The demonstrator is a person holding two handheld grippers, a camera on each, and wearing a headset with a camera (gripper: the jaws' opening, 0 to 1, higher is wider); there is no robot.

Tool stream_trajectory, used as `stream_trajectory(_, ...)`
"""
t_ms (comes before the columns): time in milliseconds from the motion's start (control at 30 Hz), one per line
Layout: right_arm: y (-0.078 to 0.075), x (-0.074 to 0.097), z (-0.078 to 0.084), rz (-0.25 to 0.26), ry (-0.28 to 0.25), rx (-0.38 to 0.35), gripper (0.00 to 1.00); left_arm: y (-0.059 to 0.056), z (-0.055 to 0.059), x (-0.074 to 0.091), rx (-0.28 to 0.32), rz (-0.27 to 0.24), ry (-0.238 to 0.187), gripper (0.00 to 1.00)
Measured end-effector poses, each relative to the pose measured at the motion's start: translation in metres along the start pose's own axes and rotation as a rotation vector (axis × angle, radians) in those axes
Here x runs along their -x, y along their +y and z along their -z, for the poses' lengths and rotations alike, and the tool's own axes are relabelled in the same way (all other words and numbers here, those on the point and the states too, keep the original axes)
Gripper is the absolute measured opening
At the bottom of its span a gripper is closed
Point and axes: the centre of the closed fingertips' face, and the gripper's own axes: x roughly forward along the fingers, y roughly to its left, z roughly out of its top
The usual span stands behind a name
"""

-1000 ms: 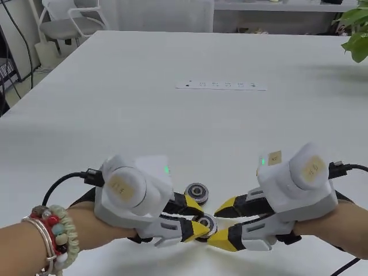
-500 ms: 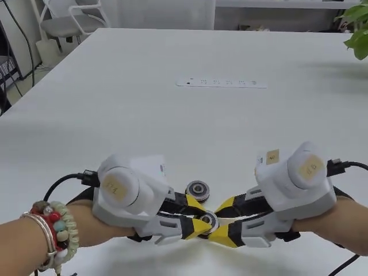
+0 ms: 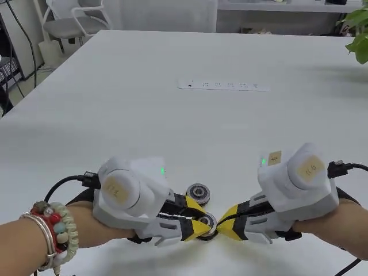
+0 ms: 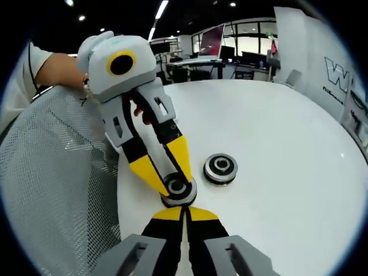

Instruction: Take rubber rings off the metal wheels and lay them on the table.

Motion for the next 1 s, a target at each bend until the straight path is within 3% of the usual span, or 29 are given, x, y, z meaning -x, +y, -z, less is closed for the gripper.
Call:
stream_trajectory(300,-0.0059,-0.0025,-0.0005,0.047,0.047,-0.172,0.0,0.0014,-0.0004,-0.0003,-0.007,-0.01,0.0,0.09)
stream_trajectory(400,-0.0069,-0.0006,-0.0015,0.035,0.042,-0.206,0.0,0.0011,-0.0008,-0.0003,-0.018,-0.01,0.001,0.09)
stream_trajectory(467,-0.0078,0.0012,-0.0025,0.038,0.028,-0.279,0.0,0.0006,-0.0012,-0.0004,-0.025,-0.012,0.004,0.08)
stream_trajectory(633,-0.0093,0.0037,-0.0034,0.026,0.01,-0.348,0.0,0.0013,-0.0009,-0.0009,-0.005,-0.014,0.001,0.09)
stream_trajectory(1000,-0.0096,0.0052,-0.0039,0.013,-0.014,-0.412,0.0,0.0017,0.0,0.0,0.039,-0.007,-0.003,0.09)
